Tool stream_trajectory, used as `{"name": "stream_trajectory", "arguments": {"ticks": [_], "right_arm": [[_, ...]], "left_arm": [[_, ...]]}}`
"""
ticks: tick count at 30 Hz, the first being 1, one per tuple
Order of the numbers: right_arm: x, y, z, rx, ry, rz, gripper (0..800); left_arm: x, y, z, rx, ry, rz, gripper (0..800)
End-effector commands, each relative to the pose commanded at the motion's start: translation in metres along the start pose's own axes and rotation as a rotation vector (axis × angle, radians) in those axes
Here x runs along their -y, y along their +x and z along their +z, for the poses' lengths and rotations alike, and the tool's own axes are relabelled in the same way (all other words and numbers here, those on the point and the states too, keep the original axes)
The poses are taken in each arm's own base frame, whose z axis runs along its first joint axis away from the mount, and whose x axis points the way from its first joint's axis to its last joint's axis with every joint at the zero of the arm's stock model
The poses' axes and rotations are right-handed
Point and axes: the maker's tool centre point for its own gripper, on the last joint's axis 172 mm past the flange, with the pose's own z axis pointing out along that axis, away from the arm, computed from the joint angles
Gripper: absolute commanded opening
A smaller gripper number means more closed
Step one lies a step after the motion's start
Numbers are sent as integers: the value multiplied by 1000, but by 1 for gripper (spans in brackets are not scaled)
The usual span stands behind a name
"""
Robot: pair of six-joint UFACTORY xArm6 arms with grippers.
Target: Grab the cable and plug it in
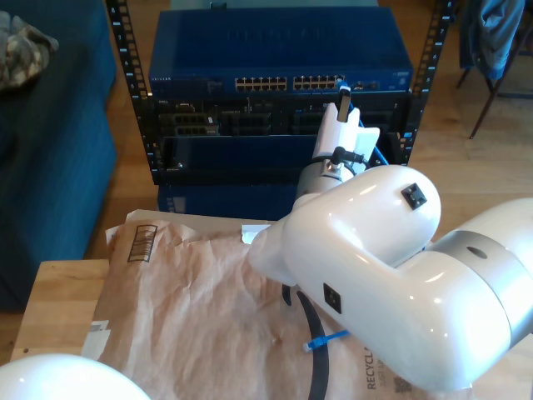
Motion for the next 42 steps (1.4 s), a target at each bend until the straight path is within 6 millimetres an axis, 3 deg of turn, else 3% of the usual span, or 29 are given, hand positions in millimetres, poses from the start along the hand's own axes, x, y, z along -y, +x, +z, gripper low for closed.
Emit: {"name": "stream_trajectory", "arguments": {"ticks": [14, 42], "right_arm": [[-5, 10, 9, -13, -7, -44, 1], [-6, 0, 8, 12, -15, -74, 1]], "left_arm": [[0, 0, 0, 0, 0, 0, 800], [0, 0, 0, 0, 0, 0, 800]]}}
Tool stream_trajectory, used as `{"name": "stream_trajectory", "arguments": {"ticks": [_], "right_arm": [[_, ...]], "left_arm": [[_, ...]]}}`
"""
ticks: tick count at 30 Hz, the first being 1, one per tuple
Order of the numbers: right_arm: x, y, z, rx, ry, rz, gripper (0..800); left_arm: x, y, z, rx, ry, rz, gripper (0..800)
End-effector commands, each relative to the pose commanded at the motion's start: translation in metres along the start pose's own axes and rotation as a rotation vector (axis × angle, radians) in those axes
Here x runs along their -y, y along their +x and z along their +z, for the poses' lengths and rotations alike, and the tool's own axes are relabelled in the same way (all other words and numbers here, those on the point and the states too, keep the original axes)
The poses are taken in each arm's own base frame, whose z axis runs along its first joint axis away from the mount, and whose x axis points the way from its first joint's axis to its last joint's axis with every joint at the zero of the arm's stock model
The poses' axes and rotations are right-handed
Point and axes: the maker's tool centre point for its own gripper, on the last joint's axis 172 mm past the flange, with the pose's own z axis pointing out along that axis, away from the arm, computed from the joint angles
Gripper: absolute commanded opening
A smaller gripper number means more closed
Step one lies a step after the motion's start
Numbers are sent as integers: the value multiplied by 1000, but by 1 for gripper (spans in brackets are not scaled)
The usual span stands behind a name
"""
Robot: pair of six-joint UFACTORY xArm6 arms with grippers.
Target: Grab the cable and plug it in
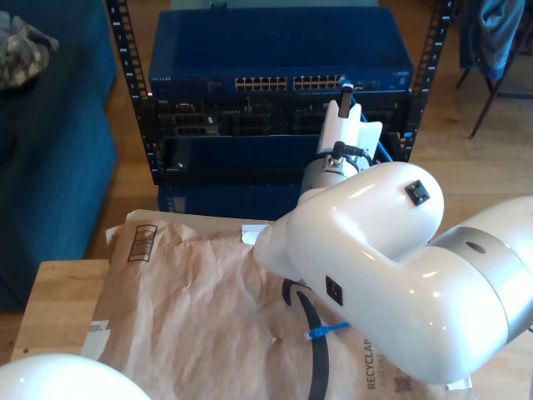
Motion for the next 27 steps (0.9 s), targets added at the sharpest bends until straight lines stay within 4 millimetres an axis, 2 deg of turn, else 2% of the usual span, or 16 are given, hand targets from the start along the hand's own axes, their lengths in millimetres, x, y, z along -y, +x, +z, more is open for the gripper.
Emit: {"name": "stream_trajectory", "arguments": {"ticks": [14, 18, 27], "right_arm": [[1, -1, 3, 0, -1, 8, 1], [-5, -1, 4, 0, -5, 5, 1], [-1, -3, 5, 3, 3, 12, 1]], "left_arm": [[0, 0, 0, 0, 0, 0, 800], [0, 0, 0, 0, 0, 0, 800], [0, 0, 0, 0, 0, 0, 800]]}}
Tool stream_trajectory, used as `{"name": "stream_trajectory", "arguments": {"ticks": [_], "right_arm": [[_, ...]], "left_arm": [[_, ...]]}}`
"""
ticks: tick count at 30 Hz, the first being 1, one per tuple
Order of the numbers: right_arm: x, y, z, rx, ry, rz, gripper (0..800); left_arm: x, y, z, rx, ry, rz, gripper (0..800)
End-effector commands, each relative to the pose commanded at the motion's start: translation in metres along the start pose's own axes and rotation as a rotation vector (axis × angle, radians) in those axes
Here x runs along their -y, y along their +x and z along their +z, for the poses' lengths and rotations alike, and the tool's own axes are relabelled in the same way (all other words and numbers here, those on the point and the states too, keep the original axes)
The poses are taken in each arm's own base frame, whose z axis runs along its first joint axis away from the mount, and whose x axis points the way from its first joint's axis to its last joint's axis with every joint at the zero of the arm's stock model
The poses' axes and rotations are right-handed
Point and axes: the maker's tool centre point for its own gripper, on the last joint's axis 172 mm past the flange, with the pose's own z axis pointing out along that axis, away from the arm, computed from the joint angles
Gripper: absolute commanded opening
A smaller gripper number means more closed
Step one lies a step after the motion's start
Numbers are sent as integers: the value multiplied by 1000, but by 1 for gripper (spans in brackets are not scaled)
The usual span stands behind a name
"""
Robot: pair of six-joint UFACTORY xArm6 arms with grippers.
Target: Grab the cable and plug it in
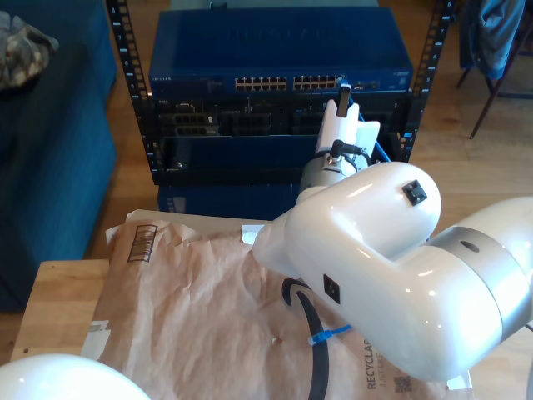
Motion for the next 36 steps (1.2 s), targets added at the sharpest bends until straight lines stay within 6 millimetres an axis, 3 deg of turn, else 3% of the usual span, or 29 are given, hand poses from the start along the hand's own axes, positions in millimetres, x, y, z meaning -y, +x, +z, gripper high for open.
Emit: {"name": "stream_trajectory", "arguments": {"ticks": [20, 29, 36], "right_arm": [[-5, -4, 9, -3, 6, 9, 1], [-5, 9, 15, -26, 6, 10, 1], [-3, 9, 15, -24, 8, 10, 1]], "left_arm": [[0, 0, 0, 0, 0, 0, 800], [0, 0, 0, 0, 0, 0, 800], [0, 0, 0, 0, 0, 0, 800]]}}
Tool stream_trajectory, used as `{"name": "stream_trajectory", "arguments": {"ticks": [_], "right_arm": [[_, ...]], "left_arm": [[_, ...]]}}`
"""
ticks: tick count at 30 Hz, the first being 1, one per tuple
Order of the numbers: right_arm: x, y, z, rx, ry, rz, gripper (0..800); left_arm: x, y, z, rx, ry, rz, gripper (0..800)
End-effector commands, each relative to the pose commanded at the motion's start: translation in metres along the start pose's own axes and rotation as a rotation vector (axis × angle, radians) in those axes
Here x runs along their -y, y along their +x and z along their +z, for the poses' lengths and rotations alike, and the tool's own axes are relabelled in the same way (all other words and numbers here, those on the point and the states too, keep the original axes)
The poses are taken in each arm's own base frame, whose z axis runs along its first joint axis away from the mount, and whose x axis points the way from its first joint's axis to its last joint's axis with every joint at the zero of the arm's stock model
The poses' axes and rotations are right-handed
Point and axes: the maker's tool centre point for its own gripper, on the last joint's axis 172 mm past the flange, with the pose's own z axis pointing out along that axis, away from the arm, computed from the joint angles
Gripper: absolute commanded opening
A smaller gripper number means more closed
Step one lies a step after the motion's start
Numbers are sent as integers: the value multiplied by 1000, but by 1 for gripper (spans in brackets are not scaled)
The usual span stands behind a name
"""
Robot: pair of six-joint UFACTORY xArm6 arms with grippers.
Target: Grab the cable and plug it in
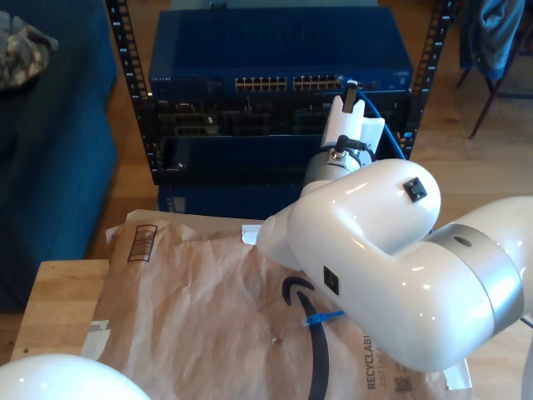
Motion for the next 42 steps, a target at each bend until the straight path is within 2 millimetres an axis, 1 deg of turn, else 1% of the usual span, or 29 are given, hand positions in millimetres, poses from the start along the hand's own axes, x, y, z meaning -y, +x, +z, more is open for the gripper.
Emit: {"name": "stream_trajectory", "arguments": {"ticks": [4, 8, 13, 20, 27, 34, 39, 42], "right_arm": [[-2, -1, -2, 3, -4, -4, 1], [-3, -8, -7, 17, -8, -7, 1], [3, -11, -6, 20, 2, 4, 1], [5, -13, -7, 23, 5, 8, 1], [3, -26, -14, 44, 1, 7, 1], [-3, -26, -15, 44, -5, 2, 1], [-1, -25, -13, 41, -1, 5, 1], [-2, -18, -13, 29, -3, 1, 1]], "left_arm": [[0, 0, 0, 0, 0, 0, 800], [0, 0, 0, 0, -1, -1, 800], [0, 0, 0, 0, -1, -1, 800], [0, 0, 0, 0, -1, -1, 800], [0, 0, 0, 0, 0, 0, 800], [0, 0, 0, 0, 0, 0, 800], [0, 0, 0, 0, 0, 0, 800], [0, 0, 0, 0, 0, 0, 800]]}}
